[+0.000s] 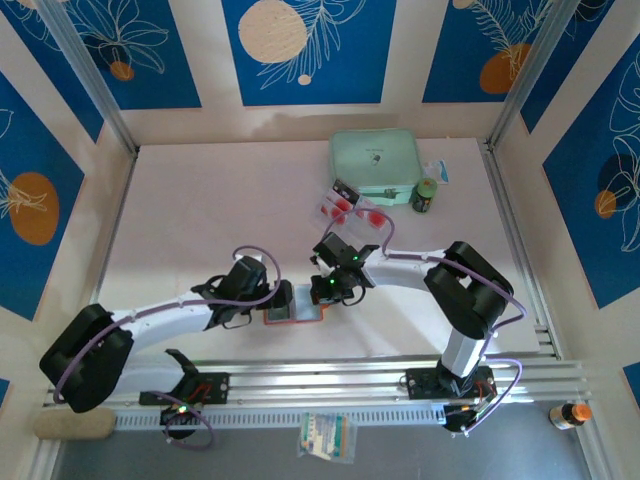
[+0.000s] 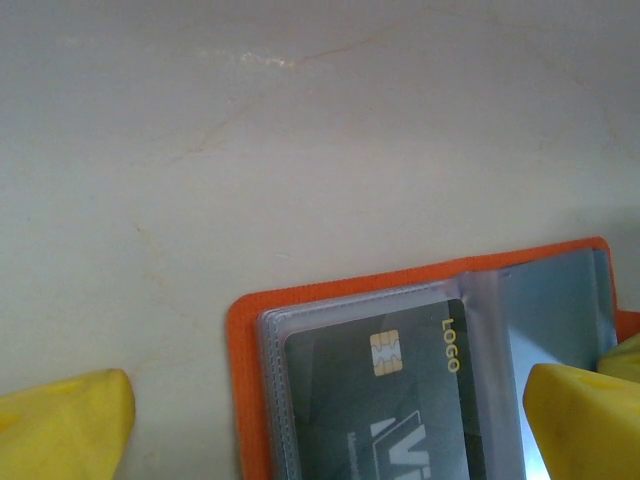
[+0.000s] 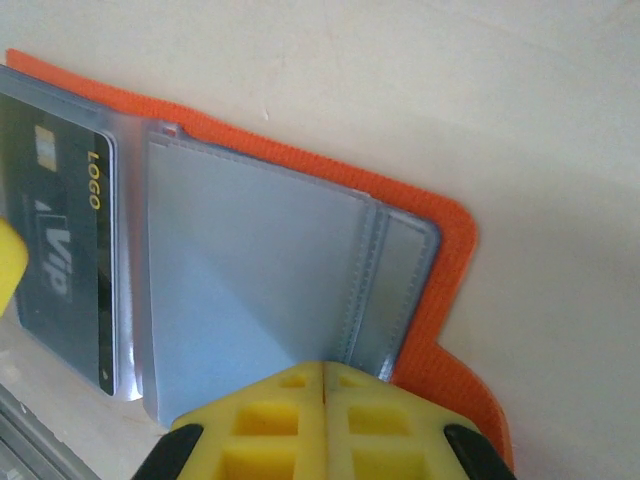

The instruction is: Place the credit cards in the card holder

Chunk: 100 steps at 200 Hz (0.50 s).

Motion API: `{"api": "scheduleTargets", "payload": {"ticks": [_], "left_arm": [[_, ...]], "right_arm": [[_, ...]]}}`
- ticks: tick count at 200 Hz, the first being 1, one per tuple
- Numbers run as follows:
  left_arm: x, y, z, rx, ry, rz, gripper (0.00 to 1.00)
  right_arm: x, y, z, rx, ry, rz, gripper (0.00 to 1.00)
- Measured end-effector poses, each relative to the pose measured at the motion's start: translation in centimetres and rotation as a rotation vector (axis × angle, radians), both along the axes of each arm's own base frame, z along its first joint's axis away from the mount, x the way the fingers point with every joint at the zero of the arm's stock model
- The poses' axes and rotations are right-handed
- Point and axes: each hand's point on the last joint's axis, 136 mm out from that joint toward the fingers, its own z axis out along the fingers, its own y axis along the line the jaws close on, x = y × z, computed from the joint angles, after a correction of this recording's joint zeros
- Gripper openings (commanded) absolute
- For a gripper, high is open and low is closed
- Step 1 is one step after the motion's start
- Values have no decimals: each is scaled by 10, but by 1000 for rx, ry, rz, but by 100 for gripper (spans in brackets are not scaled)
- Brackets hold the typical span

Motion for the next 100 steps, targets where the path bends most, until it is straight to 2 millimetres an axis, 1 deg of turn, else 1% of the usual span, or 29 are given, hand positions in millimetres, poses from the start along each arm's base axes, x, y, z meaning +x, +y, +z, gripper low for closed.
{"api": "scheduleTargets", "payload": {"ticks": [100], "left_arm": [[1,-3,-3,6,-2,1,100]], "right_arm": [[0,1,0,6,0,2,0]]}}
